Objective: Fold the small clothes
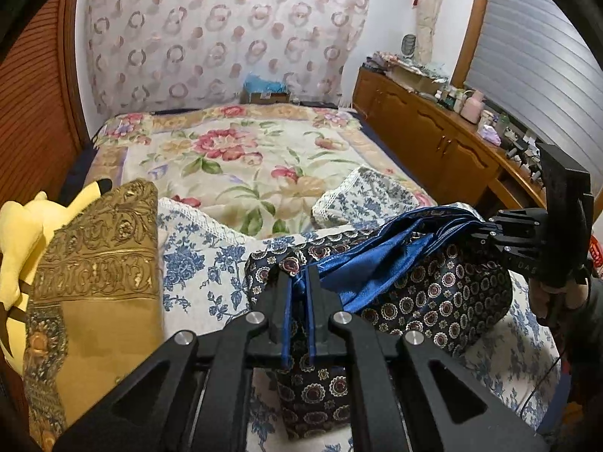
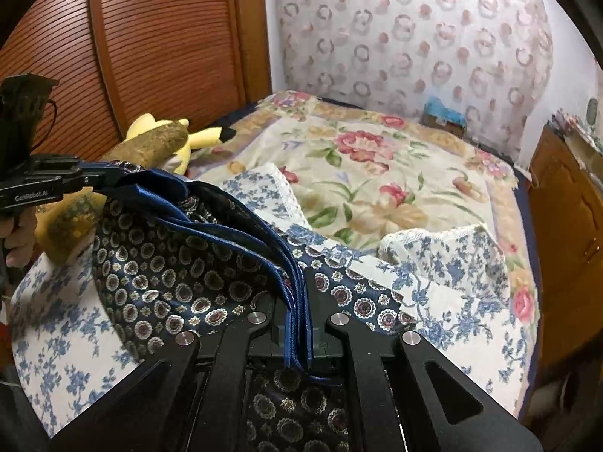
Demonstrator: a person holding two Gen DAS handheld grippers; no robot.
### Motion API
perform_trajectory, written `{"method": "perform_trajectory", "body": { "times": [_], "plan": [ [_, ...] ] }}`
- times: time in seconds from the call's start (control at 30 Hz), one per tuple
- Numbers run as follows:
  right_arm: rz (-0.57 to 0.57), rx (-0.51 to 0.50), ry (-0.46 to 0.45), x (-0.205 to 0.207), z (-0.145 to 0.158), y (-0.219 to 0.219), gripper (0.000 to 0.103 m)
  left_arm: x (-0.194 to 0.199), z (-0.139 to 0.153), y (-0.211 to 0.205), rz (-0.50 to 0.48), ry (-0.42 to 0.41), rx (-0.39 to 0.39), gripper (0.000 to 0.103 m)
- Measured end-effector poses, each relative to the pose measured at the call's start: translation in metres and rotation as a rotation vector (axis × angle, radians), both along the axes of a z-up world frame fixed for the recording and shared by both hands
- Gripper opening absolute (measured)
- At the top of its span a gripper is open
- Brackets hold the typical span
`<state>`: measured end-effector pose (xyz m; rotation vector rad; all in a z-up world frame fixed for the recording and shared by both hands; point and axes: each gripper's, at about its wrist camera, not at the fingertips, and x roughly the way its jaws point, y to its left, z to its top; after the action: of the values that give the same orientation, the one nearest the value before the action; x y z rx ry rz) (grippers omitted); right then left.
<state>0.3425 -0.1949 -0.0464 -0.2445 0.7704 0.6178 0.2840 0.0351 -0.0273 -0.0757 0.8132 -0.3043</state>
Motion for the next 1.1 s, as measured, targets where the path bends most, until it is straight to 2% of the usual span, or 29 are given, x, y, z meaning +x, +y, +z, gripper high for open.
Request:
{"method": "perform_trajectory", "body": {
  "times": [0.07, 0.13, 0.17, 0.2, 0.3, 0.47, 0.53, 0.6, 0.63, 0.67, 0.7, 0.87, 1.1],
  "plan": [
    [0.0, -0.006, 0.012, 0.006, -0.007, 0.0, 0.002, 0.003, -0.003, 0.0, 0.002, 0.011, -0.004, 0.009],
    [-0.002, -0.008, 0.024, 0.011, -0.013, 0.0, 0.002, 0.004, -0.004, 0.002, 0.009, 0.016, -0.004, 0.023],
    [-0.005, -0.01, 0.029, 0.013, -0.016, 0.0, 0.002, 0.004, -0.005, 0.002, 0.013, 0.016, -0.003, 0.035],
    [-0.008, -0.013, 0.032, 0.014, -0.018, 0.0, 0.002, 0.003, -0.005, 0.003, 0.014, 0.013, -0.003, 0.041],
    [-0.013, -0.017, 0.041, 0.021, -0.025, 0.001, 0.002, 0.001, -0.006, 0.003, 0.007, 0.012, -0.006, 0.049],
    [-0.023, -0.025, 0.025, 0.03, -0.026, 0.004, 0.003, 0.008, -0.02, 0.003, 0.024, 0.05, -0.008, 0.051],
    [-0.041, -0.039, 0.013, 0.031, -0.023, 0.005, 0.01, 0.01, -0.027, 0.003, 0.032, 0.059, -0.004, 0.051],
    [-0.076, -0.064, -0.014, 0.031, -0.018, 0.002, 0.033, 0.014, -0.032, 0.003, 0.048, 0.067, 0.005, 0.051],
    [-0.098, -0.067, -0.027, 0.032, -0.014, -0.002, 0.039, 0.016, -0.034, 0.003, 0.051, 0.07, 0.004, 0.051],
    [-0.114, -0.063, -0.033, 0.031, -0.011, -0.006, 0.05, 0.018, -0.035, 0.003, 0.056, 0.074, 0.007, 0.051],
    [-0.134, -0.052, -0.04, 0.03, -0.006, -0.012, 0.054, 0.019, -0.037, 0.003, 0.06, 0.076, 0.012, 0.051],
    [-0.212, -0.003, -0.048, 0.015, 0.008, -0.043, 0.066, 0.026, -0.047, 0.0, 0.066, 0.095, 0.033, 0.051],
    [-0.267, -0.001, 0.046, 0.0, -0.017, -0.062, 0.068, 0.036, -0.066, -0.001, 0.071, 0.138, 0.044, 0.051]
  ]
}}
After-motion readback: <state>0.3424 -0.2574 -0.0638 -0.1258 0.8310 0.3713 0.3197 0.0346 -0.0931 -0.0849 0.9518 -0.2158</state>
